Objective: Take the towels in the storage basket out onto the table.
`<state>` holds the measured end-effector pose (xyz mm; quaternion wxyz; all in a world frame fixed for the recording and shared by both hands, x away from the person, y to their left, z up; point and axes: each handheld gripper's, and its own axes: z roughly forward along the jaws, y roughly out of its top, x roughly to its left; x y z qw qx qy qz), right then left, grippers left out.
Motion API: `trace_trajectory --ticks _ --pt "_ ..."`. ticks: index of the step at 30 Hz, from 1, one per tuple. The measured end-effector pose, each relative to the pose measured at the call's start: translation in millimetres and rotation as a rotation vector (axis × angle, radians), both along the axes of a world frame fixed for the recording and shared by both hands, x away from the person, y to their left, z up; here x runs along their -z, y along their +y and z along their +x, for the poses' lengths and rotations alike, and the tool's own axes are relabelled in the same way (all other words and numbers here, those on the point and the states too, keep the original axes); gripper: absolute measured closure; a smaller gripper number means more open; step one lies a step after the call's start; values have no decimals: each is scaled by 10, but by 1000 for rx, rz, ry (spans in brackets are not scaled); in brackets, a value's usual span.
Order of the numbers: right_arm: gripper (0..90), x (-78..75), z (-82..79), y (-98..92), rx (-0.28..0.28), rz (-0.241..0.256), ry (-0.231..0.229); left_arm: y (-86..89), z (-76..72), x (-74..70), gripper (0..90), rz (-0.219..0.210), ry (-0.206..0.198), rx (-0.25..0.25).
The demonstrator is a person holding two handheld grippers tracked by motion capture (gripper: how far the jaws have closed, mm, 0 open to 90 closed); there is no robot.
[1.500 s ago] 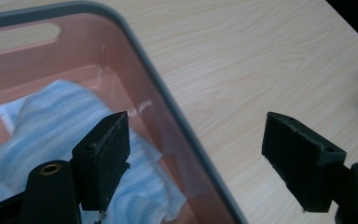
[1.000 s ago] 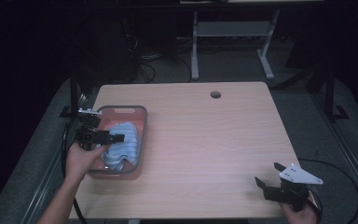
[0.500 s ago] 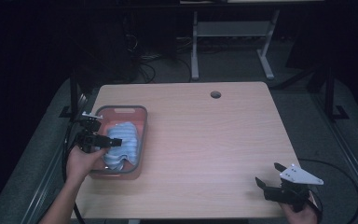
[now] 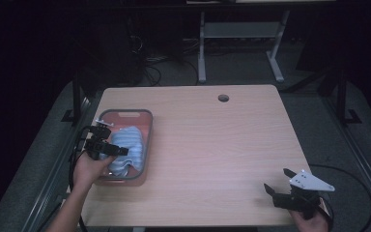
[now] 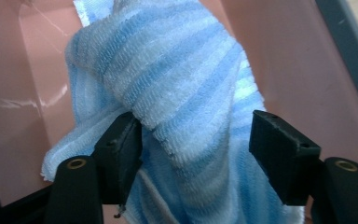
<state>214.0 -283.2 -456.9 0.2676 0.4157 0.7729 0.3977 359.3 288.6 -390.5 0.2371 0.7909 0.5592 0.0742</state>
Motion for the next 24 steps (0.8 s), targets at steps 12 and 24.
trace_trajectory --ticks 12,24 --pt "143 -1 0 7 -2 -7 -2 -50 33 97 511 55 42 55" --pt "143 2 8 29 -4 -3 1 -41 -1 61 686 89 51 66"
